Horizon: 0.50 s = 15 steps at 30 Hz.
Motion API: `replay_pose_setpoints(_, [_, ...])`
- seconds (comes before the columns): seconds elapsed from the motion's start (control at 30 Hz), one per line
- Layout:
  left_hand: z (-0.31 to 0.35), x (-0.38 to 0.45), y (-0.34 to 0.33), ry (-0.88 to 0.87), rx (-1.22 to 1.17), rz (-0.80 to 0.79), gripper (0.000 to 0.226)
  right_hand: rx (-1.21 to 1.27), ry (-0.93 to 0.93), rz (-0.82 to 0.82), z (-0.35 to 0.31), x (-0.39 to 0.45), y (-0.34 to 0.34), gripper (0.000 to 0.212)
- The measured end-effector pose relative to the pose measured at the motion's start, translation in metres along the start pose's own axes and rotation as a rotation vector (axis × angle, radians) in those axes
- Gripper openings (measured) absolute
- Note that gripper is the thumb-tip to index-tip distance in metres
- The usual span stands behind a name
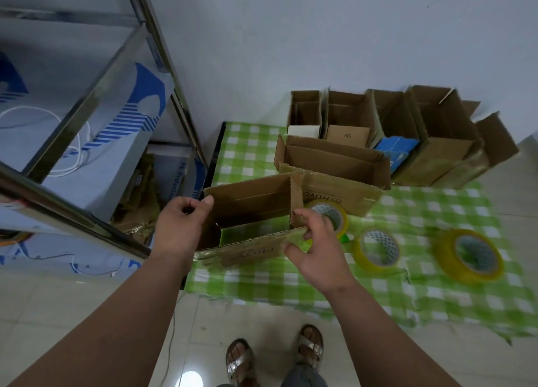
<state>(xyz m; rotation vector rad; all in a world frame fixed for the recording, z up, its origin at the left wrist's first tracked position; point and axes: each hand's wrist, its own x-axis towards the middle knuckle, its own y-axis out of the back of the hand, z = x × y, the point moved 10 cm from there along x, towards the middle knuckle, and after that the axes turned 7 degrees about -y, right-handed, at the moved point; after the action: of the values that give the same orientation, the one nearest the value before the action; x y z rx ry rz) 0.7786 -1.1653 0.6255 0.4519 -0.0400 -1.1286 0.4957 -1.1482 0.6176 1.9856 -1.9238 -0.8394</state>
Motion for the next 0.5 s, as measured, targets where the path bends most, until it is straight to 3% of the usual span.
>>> replay_pose_setpoints(0.1, [0.014, 0.007, 0.011, -0.045, 0.135, 0.112, 0.023, -0.047, 0.003, -0.01, -0.002, 0.003, 0.001, 0.069])
replay_pose_setpoints(0.23, [0.02, 0.001, 0.013, -0.05, 0.15, 0.184, 0.022, -0.102, 0.022, -0.047, -0.003, 0.006, 0.0, 0.061])
replay_pose_setpoints(0.37, [0.019, -0.009, 0.003, -0.092, 0.141, 0.077, 0.016, -0.145, 0.019, -0.09, 0.0, 0.008, -0.002, 0.067])
replay_pose_setpoints(0.5, [0.015, -0.015, -0.014, -0.066, 0.285, -0.168, 0.023, -0.199, 0.019, -0.127, 0.001, 0.01, -0.008, 0.068])
